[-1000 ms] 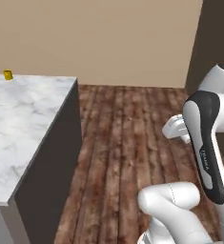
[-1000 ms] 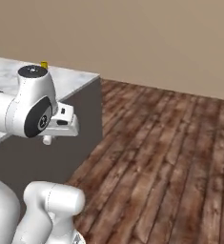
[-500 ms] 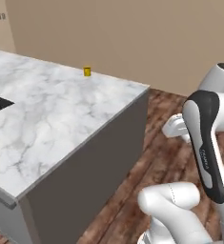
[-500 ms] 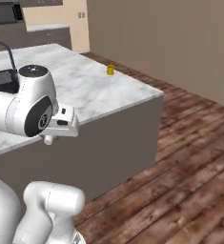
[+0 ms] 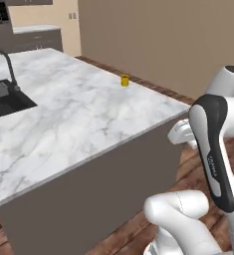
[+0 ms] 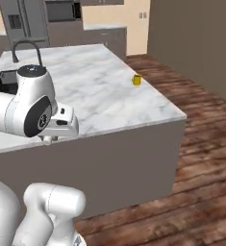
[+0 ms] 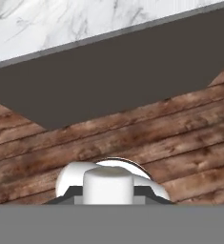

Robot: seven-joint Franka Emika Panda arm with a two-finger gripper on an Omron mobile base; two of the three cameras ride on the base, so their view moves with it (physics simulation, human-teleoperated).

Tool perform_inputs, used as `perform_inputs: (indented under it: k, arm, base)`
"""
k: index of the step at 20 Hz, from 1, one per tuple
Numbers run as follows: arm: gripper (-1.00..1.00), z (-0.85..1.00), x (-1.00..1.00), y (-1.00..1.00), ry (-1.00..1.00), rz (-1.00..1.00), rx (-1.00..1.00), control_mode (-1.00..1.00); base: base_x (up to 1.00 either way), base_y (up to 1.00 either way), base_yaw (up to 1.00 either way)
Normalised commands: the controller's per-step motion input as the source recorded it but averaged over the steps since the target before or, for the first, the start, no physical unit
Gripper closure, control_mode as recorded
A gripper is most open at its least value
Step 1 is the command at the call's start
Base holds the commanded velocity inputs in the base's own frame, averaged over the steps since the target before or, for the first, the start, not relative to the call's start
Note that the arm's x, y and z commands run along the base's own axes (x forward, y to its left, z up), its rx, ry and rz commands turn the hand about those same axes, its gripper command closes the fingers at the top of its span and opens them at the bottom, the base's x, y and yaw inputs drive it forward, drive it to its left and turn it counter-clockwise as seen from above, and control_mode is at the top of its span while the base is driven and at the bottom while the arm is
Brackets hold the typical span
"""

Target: Pick up the marshmallow and place it in the cup of hot chocolate on the dining counter.

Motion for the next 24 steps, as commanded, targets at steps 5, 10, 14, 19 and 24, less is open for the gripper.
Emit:
perform_inputs:
  k: [5,10,14,19,24]
  arm:
    - [1.0,0.0,0.0,0.0,0.0,0.0,0.0,1.0]
    - [1.0,0.0,0.0,0.0,0.0,0.0,0.0,1.0]
    - [1.0,0.0,0.0,0.0,0.0,0.0,0.0,1.0]
    - [1.0,0.0,0.0,0.0,0.0,0.0,0.0,1.0]
    - [1.0,0.0,0.0,0.0,0.0,0.0,0.0,1.0]
  base:
    - [0.42,-1.0,0.47]
    - [0.4,-1.0,0.51]
    - [0.4,-1.0,0.55]
    - [0.37,-1.0,0.53]
    - [0.21,-1.0,0.47]
